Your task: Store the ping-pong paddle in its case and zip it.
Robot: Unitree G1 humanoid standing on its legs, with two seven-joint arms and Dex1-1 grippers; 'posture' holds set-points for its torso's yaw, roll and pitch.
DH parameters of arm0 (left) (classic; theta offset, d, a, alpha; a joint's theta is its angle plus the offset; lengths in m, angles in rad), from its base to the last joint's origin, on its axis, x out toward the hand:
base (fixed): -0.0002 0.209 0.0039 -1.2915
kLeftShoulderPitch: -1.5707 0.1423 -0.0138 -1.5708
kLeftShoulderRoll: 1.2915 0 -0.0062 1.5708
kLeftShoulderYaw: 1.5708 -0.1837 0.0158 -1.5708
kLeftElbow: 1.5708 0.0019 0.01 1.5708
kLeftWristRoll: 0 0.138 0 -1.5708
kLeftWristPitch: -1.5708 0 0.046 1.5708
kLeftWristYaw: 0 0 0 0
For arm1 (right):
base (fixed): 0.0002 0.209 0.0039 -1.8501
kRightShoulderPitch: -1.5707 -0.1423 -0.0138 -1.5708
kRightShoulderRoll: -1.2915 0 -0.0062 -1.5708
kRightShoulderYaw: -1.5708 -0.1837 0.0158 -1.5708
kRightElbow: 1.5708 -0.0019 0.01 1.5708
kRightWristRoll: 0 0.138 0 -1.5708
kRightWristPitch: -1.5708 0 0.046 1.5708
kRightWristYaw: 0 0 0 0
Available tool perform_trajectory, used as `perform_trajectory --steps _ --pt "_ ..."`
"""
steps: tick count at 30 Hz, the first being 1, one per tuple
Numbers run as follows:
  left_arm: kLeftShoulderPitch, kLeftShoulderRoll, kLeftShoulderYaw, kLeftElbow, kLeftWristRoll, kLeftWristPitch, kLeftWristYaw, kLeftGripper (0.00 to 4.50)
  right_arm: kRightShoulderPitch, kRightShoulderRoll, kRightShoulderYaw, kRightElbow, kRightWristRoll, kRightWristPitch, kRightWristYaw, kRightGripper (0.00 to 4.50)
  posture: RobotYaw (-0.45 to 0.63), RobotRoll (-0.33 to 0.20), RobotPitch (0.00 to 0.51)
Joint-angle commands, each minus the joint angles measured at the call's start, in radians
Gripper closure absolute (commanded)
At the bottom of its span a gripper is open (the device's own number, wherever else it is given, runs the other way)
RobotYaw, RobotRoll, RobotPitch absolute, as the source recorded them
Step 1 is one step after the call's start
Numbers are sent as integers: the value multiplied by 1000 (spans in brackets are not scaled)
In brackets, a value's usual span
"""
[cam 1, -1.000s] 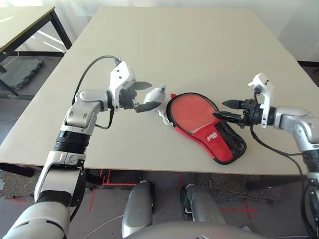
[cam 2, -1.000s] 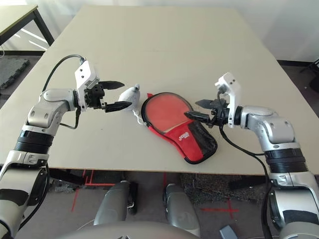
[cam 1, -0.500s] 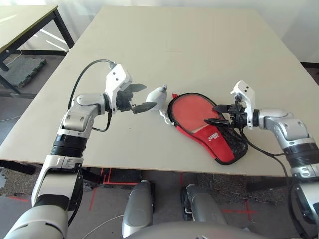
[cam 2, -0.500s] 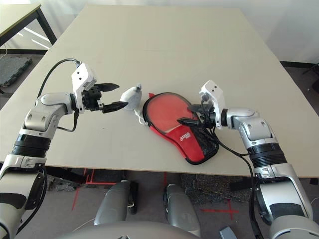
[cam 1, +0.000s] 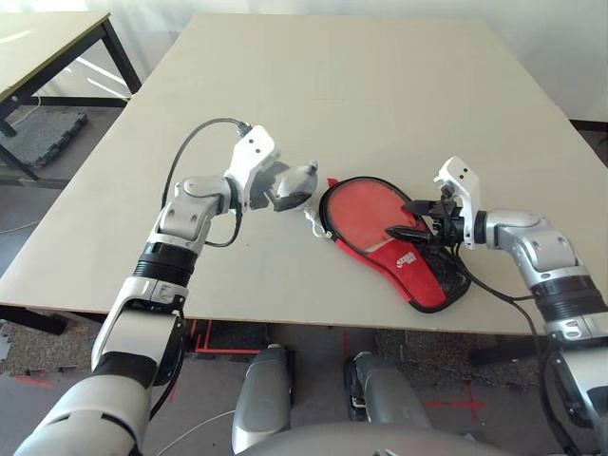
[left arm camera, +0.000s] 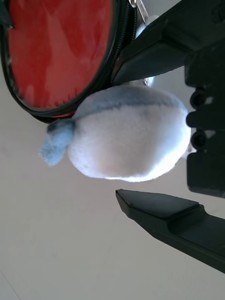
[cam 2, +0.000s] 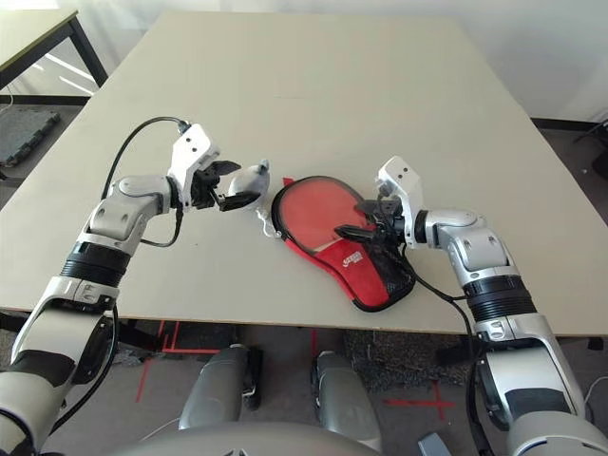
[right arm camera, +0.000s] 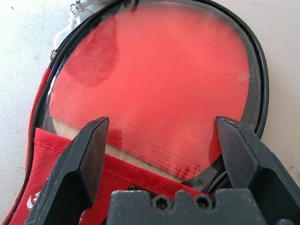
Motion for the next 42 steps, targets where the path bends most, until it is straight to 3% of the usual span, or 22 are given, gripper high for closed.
perform_trajectory --steps 1,6,11,28,42 --pt "-32 -14 -28 67 48 -39 18 964 35 7 13 22 -20 23 -13 0 93 0 108" --pt "-69 -38 -30 132 79 -60 53 2899 37 14 20 29 -31 15 -20 0 93 0 105" --pt "-122 -57 -39 229 128 -132 111 4438 42 20 32 43 -48 3 -25 0 91 0 103" --pt "-309 -127 -69 561 263 -437 220 4496 89 19 45 42 -87 -29 -27 0 68 0 108" --pt "-476 -245 -36 758 302 -567 473 4496 90 20 50 36 -90 -24 -19 0 67 0 108"
